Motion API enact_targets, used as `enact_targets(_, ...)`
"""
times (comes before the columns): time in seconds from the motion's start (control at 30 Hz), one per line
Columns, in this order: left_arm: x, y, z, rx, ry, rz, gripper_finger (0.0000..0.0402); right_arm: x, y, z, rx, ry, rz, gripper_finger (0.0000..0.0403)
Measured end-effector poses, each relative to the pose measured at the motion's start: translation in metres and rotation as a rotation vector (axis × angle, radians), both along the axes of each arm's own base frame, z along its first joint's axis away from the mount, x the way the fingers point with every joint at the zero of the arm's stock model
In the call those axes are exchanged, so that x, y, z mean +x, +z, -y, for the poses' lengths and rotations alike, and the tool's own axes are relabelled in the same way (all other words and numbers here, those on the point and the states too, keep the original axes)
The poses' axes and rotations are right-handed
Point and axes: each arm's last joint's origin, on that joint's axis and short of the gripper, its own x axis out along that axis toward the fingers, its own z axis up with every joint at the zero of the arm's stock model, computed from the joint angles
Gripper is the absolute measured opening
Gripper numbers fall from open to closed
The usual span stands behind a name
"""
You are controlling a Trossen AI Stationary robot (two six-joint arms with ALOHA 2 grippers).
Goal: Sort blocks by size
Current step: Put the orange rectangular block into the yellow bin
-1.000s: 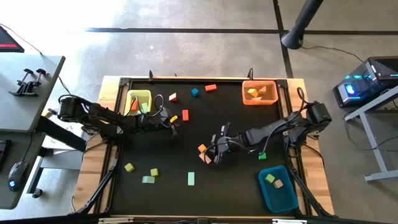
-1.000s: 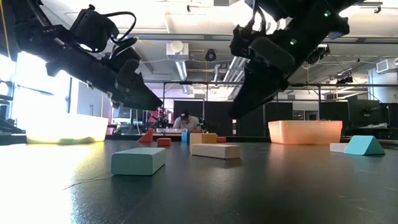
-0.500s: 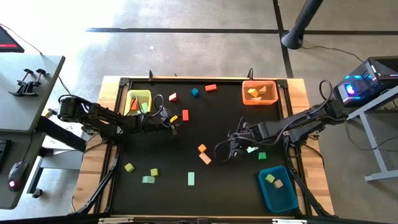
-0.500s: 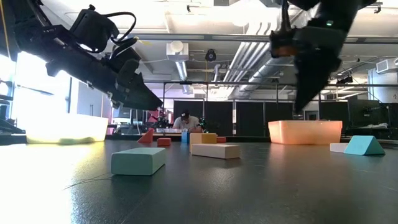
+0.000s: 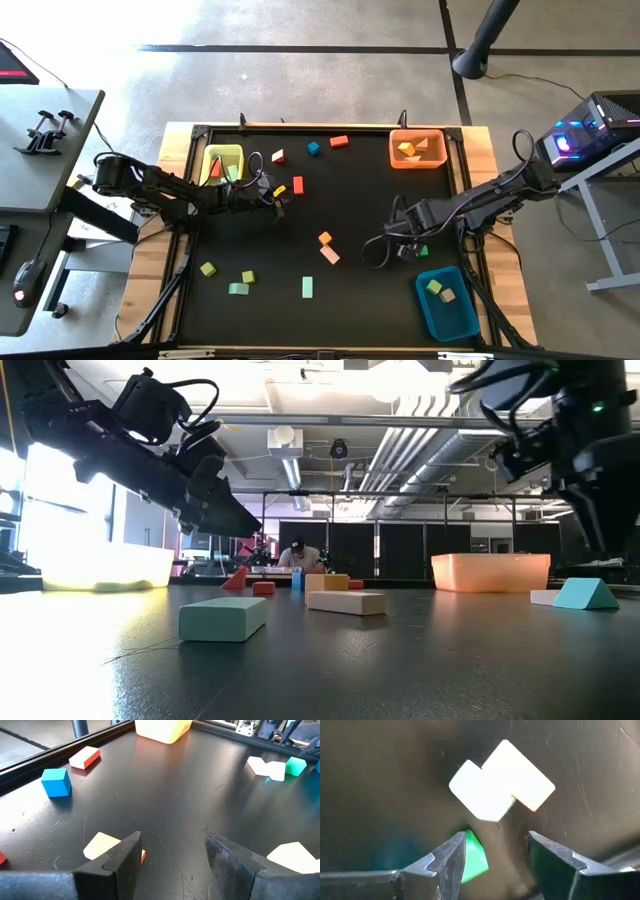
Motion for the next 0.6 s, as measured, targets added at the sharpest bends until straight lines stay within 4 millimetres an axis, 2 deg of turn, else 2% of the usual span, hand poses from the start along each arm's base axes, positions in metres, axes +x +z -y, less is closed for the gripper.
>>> enact_targets(0.23, 0.000, 0.000, 0.000, 0.000, 0.000, 0.000, 0.0207, -0.016, 0.003, -0.005, -0.051, 0.002, -0.131, 0.0206)
enact_targets(0.33, 0.000, 0.000, 0.000, 0.000, 0.000, -0.001, 0.0207, -0.017, 0.003, -0.006, -0.084, 0.004, -0.136, 0.0206)
enact_targets(0.47, 0.000, 0.000, 0.000, -0.003, 0.001, 0.001, 0.0207, -0.010, 0.002, -0.008, -0.129, 0.107, -0.037, 0.0206)
enact_targets(0.6, 0.000, 0.000, 0.000, -0.043, 0.020, 0.015, 0.0207, 0.001, 0.006, -0.011, -0.186, 0.195, 0.149, 0.0206)
